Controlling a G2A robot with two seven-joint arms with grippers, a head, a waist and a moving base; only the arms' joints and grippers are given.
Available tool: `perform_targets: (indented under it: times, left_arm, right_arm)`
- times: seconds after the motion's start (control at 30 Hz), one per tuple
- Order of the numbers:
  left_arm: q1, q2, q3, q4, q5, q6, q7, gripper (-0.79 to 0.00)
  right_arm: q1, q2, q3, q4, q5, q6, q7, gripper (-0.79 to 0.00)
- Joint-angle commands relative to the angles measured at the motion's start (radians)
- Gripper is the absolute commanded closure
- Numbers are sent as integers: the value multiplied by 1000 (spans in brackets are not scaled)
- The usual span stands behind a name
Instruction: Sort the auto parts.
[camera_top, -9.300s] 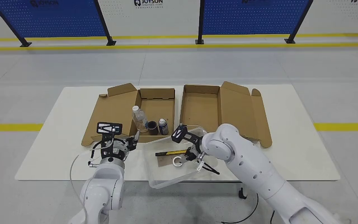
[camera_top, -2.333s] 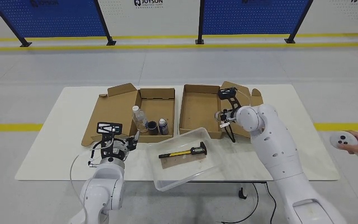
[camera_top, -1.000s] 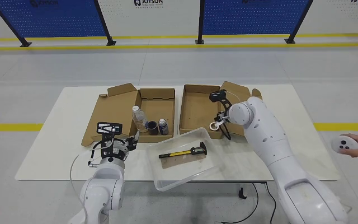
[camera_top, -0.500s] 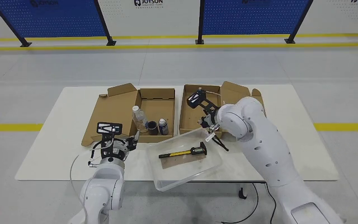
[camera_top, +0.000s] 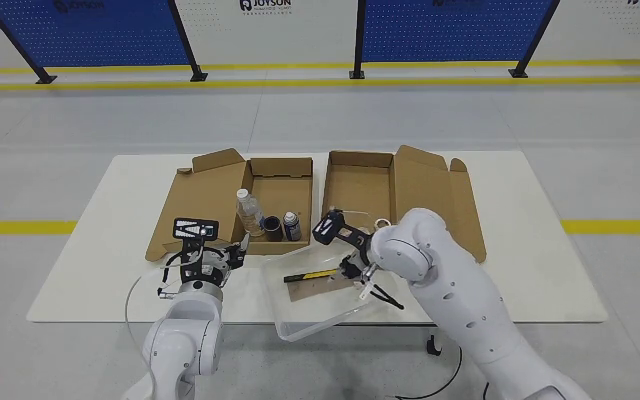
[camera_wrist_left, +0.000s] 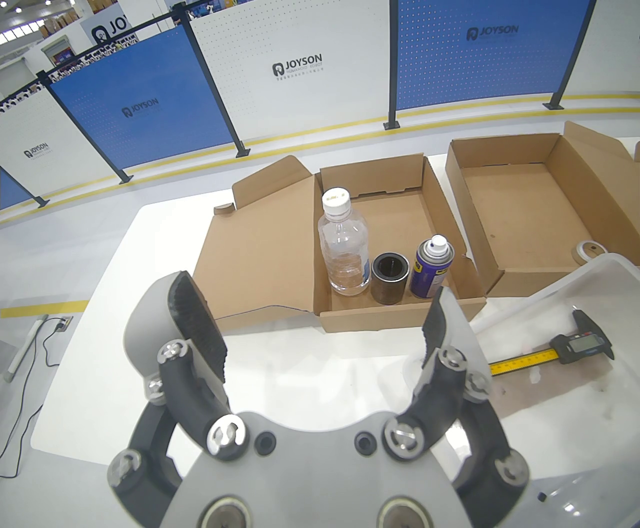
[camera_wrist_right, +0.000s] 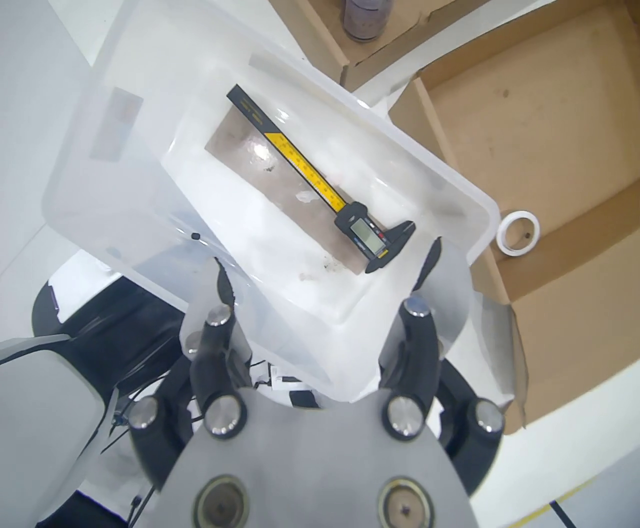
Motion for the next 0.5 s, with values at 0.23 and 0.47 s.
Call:
perform_targets:
  times: [0.23, 0.47]
  left_arm:
    - [0, 0, 0, 0, 0, 0, 0, -785]
    - [0, 0, 0, 0, 0, 0, 0, -785]
  right_arm:
    - [21, -6, -52, 135, -19, -39, -61, -727]
    - [92, -34, -129, 281, -5, -69, -129, -677]
